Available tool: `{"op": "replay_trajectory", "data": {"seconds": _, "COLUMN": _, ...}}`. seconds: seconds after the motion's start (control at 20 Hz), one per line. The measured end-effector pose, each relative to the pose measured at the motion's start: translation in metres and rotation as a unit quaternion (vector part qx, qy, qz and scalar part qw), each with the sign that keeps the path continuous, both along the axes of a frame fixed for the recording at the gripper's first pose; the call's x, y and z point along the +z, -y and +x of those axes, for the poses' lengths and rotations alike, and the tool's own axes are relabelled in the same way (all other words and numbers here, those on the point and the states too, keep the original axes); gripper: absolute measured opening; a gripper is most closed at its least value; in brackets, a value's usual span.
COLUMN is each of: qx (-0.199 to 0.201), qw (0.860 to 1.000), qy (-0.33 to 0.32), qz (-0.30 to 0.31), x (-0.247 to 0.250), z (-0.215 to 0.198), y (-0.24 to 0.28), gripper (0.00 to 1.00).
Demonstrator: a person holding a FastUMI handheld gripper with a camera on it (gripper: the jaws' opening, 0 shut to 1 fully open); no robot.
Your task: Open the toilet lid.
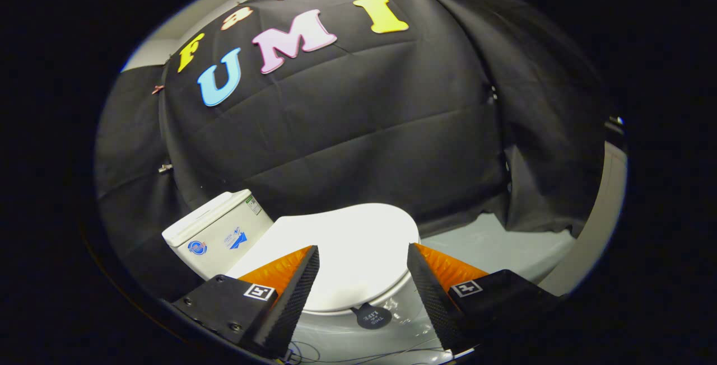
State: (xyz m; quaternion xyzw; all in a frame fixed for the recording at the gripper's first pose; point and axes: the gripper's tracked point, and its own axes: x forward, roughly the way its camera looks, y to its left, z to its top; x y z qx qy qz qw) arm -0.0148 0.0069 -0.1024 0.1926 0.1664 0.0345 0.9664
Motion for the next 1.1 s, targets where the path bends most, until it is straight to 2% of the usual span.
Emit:
{"op": "replay_trajectory", "data": {"seconds": 0.15, "qx": -0.015, "qw": 0.997, "qy": -0.04, "qz": 0.062, "x": -0.02, "z": -0.005, "y": 0.004, "gripper": 0.98}}
{"op": "replay_trajectory", "data": {"seconds": 0.3, "qx": -0.024, "qw": 0.987, "qy": -0.091, "qz": 0.13, "x": -0.048, "z": -0.014, "y": 0.003, "gripper": 0.97}}
{"op": "replay_trajectory", "data": {"seconds": 0.55, "qx": -0.028, "qw": 0.96, "qy": -0.151, "qz": 0.233, "x": -0.086, "z": -0.025, "y": -0.007, "gripper": 0.95}}
{"op": "replay_trajectory", "data": {"seconds": 0.65, "qx": -0.042, "qw": 0.946, "qy": -0.172, "qz": 0.272, "x": -0.1, "z": -0.027, "y": -0.009, "gripper": 0.79}}
{"op": "replay_trajectory", "data": {"seconds": 0.7, "qx": -0.04, "qw": 0.939, "qy": -0.177, "qz": 0.291, "x": -0.103, "z": -0.028, "y": -0.011, "gripper": 0.76}}
{"op": "replay_trajectory", "data": {"seconds": 0.9, "qx": -0.047, "qw": 0.927, "qy": -0.189, "qz": 0.319, "x": -0.12, "z": -0.028, "y": -0.015, "gripper": 0.76}}
{"op": "replay_trajectory", "data": {"seconds": 1.0, "qx": -0.047, "qw": 0.92, "qy": -0.201, "qz": 0.334, "x": -0.126, "z": -0.03, "y": -0.015, "gripper": 0.52}}
{"op": "replay_trajectory", "data": {"seconds": 1.05, "qx": -0.048, "qw": 0.916, "qy": -0.201, "qz": 0.343, "x": -0.127, "z": -0.032, "y": -0.017, "gripper": 0.52}}
{"op": "replay_trajectory", "data": {"seconds": 1.1, "qx": -0.052, "qw": 0.917, "qy": -0.199, "qz": 0.343, "x": -0.129, "z": -0.032, "y": -0.014, "gripper": 0.47}}
